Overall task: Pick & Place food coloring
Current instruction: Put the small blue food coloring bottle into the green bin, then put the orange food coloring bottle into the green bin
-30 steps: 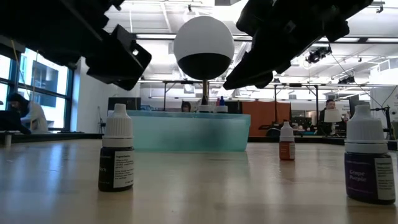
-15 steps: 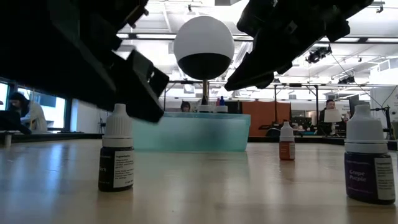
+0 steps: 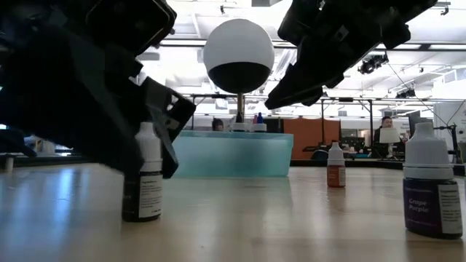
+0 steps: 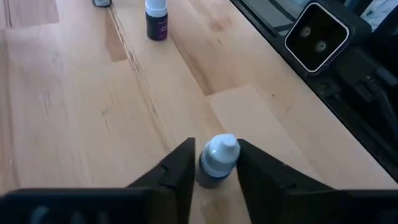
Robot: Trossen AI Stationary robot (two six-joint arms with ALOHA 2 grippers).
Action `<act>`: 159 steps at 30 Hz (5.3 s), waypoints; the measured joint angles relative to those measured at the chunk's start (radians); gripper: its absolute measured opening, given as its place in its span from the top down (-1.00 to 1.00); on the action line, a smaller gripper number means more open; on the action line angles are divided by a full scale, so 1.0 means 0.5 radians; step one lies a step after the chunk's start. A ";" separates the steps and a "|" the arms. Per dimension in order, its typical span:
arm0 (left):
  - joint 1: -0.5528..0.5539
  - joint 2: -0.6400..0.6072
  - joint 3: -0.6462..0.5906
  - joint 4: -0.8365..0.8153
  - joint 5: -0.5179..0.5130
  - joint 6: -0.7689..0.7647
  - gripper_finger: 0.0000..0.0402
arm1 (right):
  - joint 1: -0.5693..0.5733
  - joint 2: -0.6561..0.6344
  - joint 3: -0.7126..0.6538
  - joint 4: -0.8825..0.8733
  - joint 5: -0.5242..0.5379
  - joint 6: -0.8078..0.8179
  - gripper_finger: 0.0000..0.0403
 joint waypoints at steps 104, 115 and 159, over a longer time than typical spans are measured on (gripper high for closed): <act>1.546 -1.038 -0.745 -0.492 -0.387 0.222 0.33 | 0.000 0.000 -0.002 -0.011 -0.038 0.052 0.43; 1.545 -1.110 -0.684 -0.559 -0.345 0.266 0.38 | 0.000 0.000 -0.002 -0.010 -0.038 0.014 0.43; 1.529 -1.723 -0.278 -1.559 0.126 0.382 0.38 | 0.169 0.429 0.554 -1.261 -0.139 0.202 0.65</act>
